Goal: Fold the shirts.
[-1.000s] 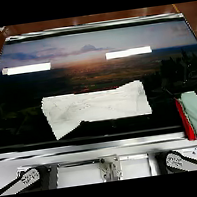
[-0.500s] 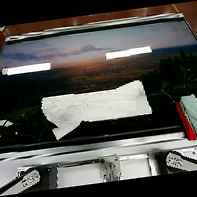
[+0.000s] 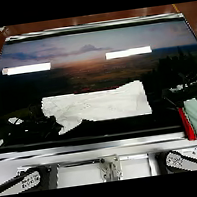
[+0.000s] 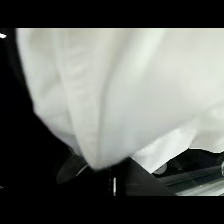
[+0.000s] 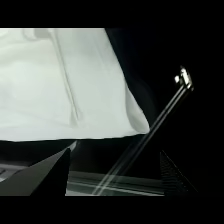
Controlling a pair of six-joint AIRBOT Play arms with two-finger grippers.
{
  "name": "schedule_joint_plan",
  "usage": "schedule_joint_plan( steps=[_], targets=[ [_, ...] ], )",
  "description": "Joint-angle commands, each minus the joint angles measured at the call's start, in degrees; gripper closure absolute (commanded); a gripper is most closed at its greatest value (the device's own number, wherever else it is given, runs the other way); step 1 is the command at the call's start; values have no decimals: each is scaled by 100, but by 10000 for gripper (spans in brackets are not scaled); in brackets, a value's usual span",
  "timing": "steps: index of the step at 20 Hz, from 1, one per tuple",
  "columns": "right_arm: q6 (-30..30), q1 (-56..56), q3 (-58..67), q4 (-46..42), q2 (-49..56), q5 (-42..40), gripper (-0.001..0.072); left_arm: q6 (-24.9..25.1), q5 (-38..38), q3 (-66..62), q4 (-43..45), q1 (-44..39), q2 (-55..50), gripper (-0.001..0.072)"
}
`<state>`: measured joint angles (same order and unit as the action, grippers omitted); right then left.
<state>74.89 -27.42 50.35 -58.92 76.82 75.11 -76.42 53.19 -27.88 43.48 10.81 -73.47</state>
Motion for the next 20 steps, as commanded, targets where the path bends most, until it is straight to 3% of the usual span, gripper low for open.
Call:
schedule_joint_plan(
  steps=[1,9,12,14,16,20],
  targets=[
    [94,4,-258,13,321,-59,35,98,-11,-17,-107,-46,197,665],
    [151,686,-387,310,1038,-892,38,96,170,-17,-109,-48,1008,665],
    [393,997,-387,310,1088,-1209,327,225,166,-85,-90,-24,1202,665],
    [358,1008,-354,420,1078,-1001,649,505,407,-402,-90,74,1215,665],
    [-48,1001,-140,444,822,-518,649,828,876,-1071,-63,225,1263,666],
    [-621,1001,1078,444,-656,219,649,828,1320,-3508,107,286,1917,667]
  ],
)
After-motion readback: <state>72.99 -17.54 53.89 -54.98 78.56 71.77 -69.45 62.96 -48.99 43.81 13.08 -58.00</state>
